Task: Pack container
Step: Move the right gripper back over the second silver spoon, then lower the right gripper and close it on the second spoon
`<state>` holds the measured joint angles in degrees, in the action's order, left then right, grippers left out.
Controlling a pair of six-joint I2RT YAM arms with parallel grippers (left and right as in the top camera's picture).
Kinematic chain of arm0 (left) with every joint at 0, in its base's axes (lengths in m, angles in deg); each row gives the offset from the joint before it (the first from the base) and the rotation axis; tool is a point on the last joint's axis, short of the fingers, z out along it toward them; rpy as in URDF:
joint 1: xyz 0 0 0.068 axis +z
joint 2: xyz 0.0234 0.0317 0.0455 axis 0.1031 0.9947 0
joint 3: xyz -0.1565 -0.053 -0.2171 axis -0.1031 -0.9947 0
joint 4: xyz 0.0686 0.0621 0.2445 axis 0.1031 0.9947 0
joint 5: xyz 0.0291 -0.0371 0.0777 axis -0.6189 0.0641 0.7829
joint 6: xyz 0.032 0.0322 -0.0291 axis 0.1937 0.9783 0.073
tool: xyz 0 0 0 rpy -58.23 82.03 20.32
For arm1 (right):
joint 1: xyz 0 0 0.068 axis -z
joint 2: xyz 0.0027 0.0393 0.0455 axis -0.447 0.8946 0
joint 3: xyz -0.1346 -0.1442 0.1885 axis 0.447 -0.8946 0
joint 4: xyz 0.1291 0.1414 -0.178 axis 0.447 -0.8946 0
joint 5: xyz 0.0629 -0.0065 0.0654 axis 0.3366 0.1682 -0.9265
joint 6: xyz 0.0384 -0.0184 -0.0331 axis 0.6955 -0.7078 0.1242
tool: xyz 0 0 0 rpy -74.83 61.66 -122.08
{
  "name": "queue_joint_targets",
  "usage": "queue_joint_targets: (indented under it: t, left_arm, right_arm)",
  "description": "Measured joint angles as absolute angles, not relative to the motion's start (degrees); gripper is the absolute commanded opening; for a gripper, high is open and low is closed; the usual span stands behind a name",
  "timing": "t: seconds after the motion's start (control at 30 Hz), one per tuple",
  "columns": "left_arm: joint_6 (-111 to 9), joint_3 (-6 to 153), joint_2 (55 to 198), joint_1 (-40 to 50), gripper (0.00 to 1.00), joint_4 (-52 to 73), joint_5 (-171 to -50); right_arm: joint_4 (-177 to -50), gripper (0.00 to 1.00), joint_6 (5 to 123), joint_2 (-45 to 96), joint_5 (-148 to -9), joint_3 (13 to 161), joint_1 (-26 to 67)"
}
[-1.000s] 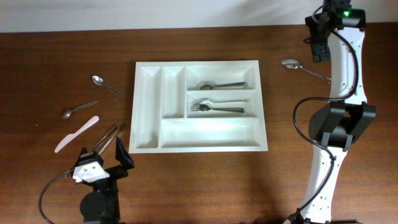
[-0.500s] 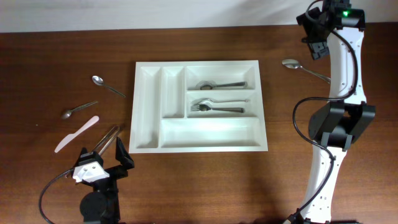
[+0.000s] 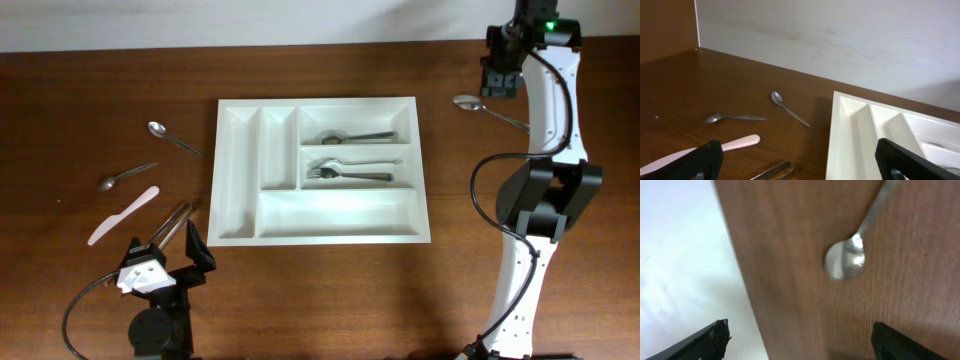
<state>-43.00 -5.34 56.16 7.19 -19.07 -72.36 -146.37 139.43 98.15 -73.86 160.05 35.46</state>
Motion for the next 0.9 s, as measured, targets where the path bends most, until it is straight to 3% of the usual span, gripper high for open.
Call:
queue_joint_targets:
  t: [0.2,0.7,0.9]
  left_arm:
    - [-43.0,-5.34,56.16,7.19,0.99,-19.05,-72.34]
    - [-43.0,-5.34,56.16,7.19,0.99,-19.05,-72.34]
    - [-43.0,-5.34,56.16,7.19,0.99,-19.07,-72.34]
  right_arm:
    - [-141.06,0.92,145.66,98.34,-73.84,153.64,35.46]
    - [-135.07,0.88,147.26,100.24,-73.82,144.79,37.86]
    - [-135.18,0.8,145.71,100.24,-73.71,144.79,40.66]
